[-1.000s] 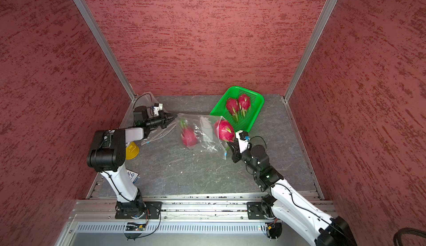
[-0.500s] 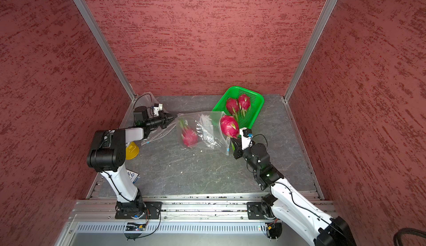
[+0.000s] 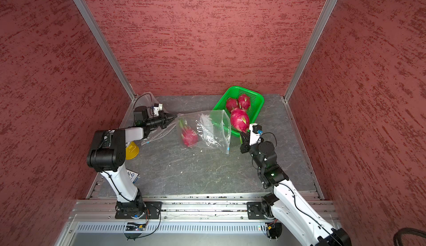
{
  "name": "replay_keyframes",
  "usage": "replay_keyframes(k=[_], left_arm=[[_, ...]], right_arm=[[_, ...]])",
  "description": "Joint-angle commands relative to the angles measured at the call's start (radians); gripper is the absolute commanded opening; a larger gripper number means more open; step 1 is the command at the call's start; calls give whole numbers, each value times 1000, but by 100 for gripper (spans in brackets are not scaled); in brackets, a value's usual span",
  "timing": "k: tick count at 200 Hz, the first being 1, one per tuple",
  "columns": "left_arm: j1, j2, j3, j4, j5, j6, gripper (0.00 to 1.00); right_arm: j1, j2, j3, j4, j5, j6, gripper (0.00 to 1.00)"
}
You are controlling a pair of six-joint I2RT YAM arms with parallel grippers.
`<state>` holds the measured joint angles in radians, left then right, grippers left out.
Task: Open the zip-top bag and take out the dragon fruit
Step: Place the dragon fruit in the basket.
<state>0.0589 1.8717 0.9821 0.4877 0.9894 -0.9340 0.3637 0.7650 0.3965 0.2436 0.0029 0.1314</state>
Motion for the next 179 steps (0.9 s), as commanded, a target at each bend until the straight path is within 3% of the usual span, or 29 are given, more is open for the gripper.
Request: replay_keyframes(k=[1,88,179], left_arm=[[1,3,20,2,2,18,0],[-11,-24,15,6,14,15,0],[-24,-39,15,3,16,20,0]], right_arm=[[-58,93,72,77,-40,4,0],[-140,631,370,166,-73,239,0],[-140,905,425,213,-23,430,0]])
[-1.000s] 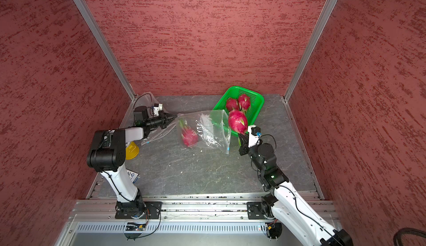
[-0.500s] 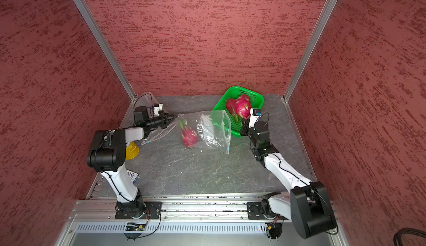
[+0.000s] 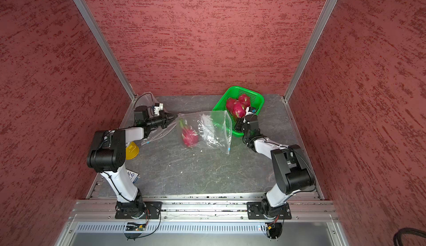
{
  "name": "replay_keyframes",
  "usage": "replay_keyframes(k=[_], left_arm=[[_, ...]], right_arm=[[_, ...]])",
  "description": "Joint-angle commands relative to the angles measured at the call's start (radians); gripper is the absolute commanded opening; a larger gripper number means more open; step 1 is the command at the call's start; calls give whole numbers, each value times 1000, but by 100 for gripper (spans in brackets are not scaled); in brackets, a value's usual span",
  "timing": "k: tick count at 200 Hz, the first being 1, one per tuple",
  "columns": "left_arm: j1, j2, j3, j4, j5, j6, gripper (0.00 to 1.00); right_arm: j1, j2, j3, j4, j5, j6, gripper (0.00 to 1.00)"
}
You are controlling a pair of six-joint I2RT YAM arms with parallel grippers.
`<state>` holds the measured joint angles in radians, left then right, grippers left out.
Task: Open the zip-top bag and take out the dragon fruit
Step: Place the dragon fruit in the basket.
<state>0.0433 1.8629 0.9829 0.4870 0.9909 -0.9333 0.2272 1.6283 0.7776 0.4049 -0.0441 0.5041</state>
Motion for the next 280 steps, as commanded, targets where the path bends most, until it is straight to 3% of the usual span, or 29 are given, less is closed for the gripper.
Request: replay_keyframes(k=[1,31,61,82,186,241,257,280], left_arm=[[-10,-30,14,4,14,19,0],[-14,-42,16,-1,14,22,0],[-17,-44,15,-1,14,21,0],[-17,-42,14,-1,15,22,0],[-15,-40,16,-1,15,21,0],[-11,-24,29,-1,13,21,0],[-14,-16,37,-1,11,19,0],[-19,-7,45,-39,10,27,0]], right_arm=[[-3,43,46,50,24,59,0],[-3,96,66,49,9,89,1],[-3,105,78,28,7,106,25],[-5,91,87,-2,9,102,35],[-8,-72,103,-155,38,4,62],[-7,-261,22,-207,-30,-91,59],[-7,-314,-9,-226,-113,-116,53],[-8,-387,-75,-198,-252,-131,36]])
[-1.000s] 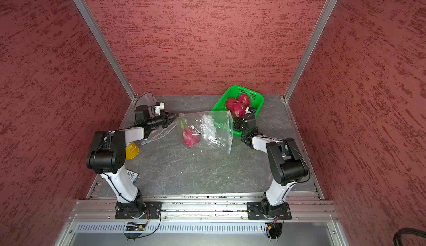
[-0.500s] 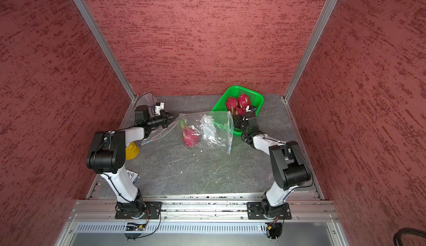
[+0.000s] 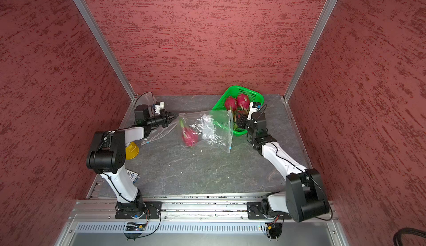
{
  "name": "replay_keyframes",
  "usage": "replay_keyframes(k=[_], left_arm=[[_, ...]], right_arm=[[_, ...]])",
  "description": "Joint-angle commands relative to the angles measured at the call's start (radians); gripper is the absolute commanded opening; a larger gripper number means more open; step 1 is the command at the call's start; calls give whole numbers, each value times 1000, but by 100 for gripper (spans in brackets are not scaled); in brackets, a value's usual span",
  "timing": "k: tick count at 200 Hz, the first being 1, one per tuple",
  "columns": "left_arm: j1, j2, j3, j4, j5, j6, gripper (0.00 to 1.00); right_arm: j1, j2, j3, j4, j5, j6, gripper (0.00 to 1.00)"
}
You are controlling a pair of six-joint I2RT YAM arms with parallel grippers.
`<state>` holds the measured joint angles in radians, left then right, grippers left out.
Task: Open the zip-top bag and take out the dragon fruit
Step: Place the dragon fruit in the basket, then pick up the dragon fruit from the zipper food storage bag.
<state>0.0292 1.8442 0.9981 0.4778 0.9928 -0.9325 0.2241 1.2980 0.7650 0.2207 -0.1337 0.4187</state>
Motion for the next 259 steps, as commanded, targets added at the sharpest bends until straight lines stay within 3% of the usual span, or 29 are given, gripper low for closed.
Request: replay_keyframes(k=[1,32,66,120,166,182,203,214,259], left_arm=[[-4,13,29,-30,8,26,0],[-11,22,35,-27,19,32,0],[-24,40,62,-43,36,45,0],[-38,71,120,-83,40,64,0],[-50,117,210,-114,51,70,1],[-49,129,246,-150,62,89,7],[-45,120,258,-190,63,114,30],[-41,103,245,-202,59,125,36],[-6,-9,79,-220,29,151,56]], right_arm=[[-4,-59,-66,-11,-168,-45,36],[-3,-58,-118,58,-281,-55,16],[-3,53,-133,216,-427,-15,6],[24,214,-143,444,-587,46,3],[116,256,-146,510,-585,53,3],[139,263,-149,545,-587,70,3],[167,289,-134,533,-543,55,3],[180,308,-118,513,-520,39,3],[193,359,-110,520,-456,26,5]])
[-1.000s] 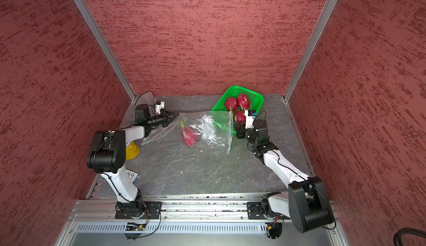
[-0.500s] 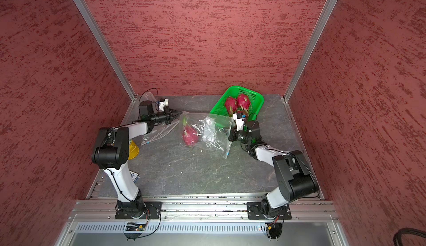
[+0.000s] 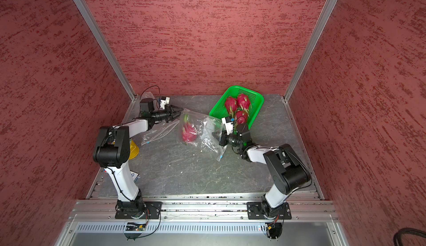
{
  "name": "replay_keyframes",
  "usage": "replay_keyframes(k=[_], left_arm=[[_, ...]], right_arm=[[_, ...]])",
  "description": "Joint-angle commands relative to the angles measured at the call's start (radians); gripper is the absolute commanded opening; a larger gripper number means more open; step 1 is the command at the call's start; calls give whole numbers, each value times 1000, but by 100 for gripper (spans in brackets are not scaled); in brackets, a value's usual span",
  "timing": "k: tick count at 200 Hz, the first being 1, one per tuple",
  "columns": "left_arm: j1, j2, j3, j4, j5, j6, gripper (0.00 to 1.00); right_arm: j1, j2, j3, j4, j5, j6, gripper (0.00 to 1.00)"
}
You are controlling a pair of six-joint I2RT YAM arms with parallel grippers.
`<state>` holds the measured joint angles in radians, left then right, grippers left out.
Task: Open the zip-top bag and take out the dragon fruit
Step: Pick up the dragon fruit from the zipper food storage bag.
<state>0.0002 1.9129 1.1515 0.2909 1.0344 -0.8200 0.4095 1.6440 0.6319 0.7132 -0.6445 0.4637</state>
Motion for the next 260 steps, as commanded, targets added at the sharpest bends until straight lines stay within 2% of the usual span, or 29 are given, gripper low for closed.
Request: replay_keyframes(k=[1,34,54,88,143,196,216,260], left_arm=[[23,-81,-79,-35,-14,40,56],[26,-140,-197,-64,-24,66,58],[13,-142,-216,-89,-29,92,59],[11,-70,-133,-93,-35,93,59],[12,106,82,-90,-15,76,54],[-36,240,179,-143,27,104,54],[-56,283,205,-156,40,106,46],[-69,310,208,-165,48,113,21]], right_arm=[[8,14,23,27,56,-19,5],[7,3,23,-12,133,-41,10],[7,-3,22,-18,176,-44,11],[9,47,64,-22,149,-3,11],[17,117,94,-3,167,42,9],[41,160,122,6,174,59,10],[50,182,144,-13,183,62,12],[50,169,127,-82,351,71,16]])
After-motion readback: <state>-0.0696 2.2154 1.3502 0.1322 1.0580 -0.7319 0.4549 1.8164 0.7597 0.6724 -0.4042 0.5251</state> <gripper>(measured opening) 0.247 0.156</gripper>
